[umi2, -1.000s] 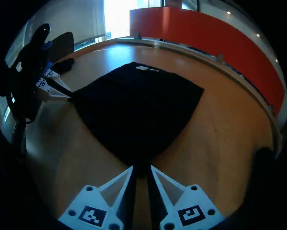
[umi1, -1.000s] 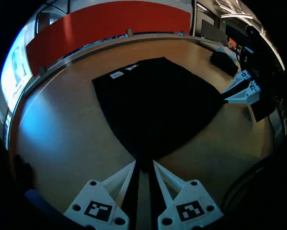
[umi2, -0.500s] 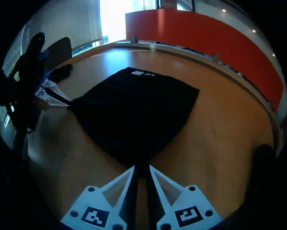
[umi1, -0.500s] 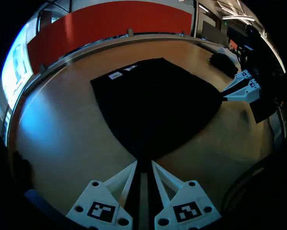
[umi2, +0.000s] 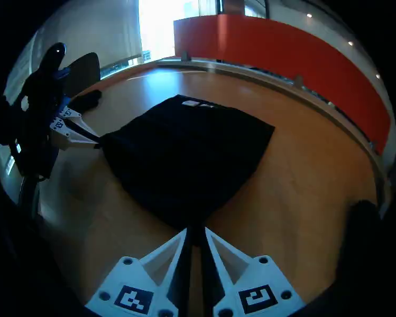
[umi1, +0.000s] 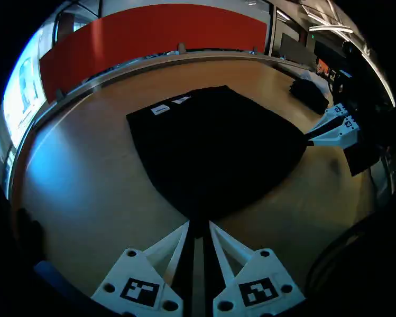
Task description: Fold towel
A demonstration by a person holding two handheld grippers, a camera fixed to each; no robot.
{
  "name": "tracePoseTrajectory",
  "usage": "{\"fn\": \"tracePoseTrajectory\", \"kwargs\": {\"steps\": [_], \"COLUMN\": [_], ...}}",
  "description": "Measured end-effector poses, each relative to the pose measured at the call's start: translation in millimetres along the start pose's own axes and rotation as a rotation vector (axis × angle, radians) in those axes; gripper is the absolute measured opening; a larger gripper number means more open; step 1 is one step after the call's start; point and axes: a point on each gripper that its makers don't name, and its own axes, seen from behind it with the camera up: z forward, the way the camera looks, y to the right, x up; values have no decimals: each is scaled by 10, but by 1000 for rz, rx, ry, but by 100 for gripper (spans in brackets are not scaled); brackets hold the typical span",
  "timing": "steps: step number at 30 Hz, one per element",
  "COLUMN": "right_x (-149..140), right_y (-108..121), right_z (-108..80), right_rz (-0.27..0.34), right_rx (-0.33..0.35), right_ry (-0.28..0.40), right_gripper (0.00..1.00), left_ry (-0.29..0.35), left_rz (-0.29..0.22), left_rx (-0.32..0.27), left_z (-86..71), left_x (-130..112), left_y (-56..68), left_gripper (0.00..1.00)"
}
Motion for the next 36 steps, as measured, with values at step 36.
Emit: {"fn": "tracePoseTrajectory", "kwargs": {"steps": [36], "right_x": [625], "right_y": [-171], "right_z": [-815], "right_rz": [0], "right_rx": [-9], "right_ry": [101], "right_gripper": [7], "left_ry": [-3], "left_rz": [-68], "left_rx": [-26], "left_z": [-765], "left_x": [375], "left_y": [201], "left_gripper": [10]}}
